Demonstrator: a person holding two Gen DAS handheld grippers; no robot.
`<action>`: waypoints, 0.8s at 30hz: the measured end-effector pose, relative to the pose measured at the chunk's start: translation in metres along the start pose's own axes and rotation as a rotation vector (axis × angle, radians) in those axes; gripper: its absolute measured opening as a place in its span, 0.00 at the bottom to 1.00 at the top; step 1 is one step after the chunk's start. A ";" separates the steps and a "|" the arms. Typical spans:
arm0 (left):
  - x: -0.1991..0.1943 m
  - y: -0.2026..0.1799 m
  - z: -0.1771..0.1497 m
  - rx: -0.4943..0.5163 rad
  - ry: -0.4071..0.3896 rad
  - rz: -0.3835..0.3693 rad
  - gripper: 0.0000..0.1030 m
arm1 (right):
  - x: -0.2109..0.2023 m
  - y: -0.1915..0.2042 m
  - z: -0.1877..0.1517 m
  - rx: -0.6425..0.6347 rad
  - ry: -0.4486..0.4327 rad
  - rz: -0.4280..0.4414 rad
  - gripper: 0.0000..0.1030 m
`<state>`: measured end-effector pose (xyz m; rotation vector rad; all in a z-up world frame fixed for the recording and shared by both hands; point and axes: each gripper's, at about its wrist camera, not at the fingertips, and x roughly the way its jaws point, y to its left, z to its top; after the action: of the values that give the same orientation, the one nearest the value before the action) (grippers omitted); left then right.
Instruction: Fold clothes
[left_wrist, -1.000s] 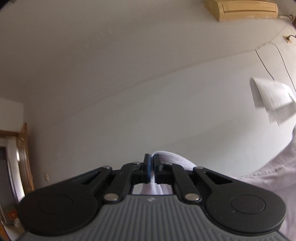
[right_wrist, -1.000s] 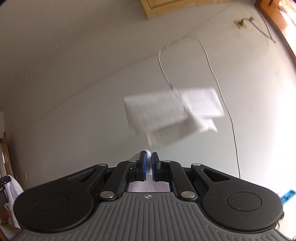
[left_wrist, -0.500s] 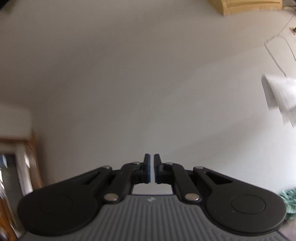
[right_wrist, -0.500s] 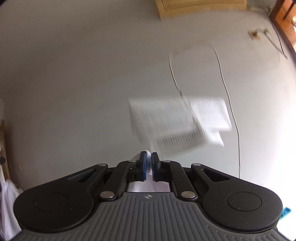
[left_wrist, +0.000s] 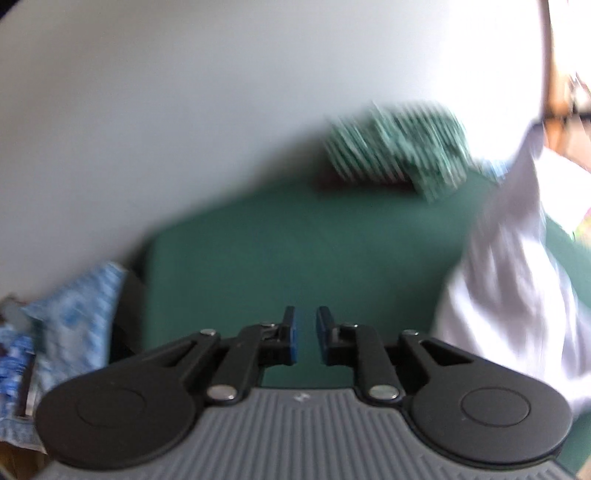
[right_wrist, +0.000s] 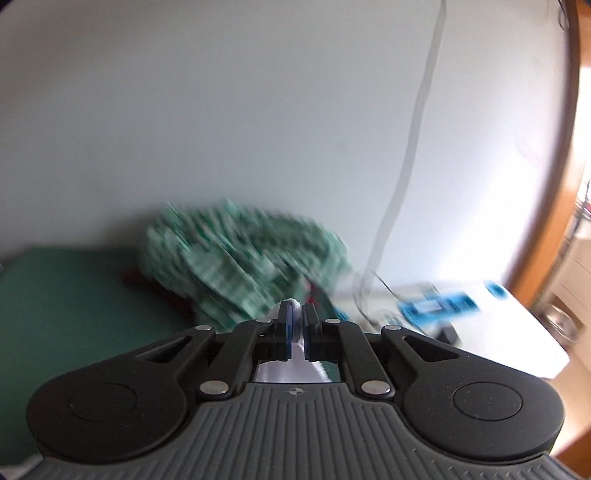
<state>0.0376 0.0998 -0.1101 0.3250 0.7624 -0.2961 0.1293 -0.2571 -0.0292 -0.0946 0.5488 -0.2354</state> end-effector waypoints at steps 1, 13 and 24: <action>0.011 0.001 -0.013 0.000 0.037 -0.030 0.26 | 0.004 -0.007 -0.010 -0.007 0.031 -0.029 0.05; 0.043 0.011 -0.070 -0.152 0.195 -0.224 0.87 | 0.009 0.000 -0.033 -0.043 0.251 0.252 0.60; 0.016 -0.030 -0.080 -0.191 0.198 -0.118 0.13 | 0.064 0.092 -0.056 -0.406 0.357 0.515 0.05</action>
<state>-0.0129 0.1016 -0.1814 0.1295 0.9995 -0.3019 0.1706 -0.1850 -0.1233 -0.3035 0.9498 0.3726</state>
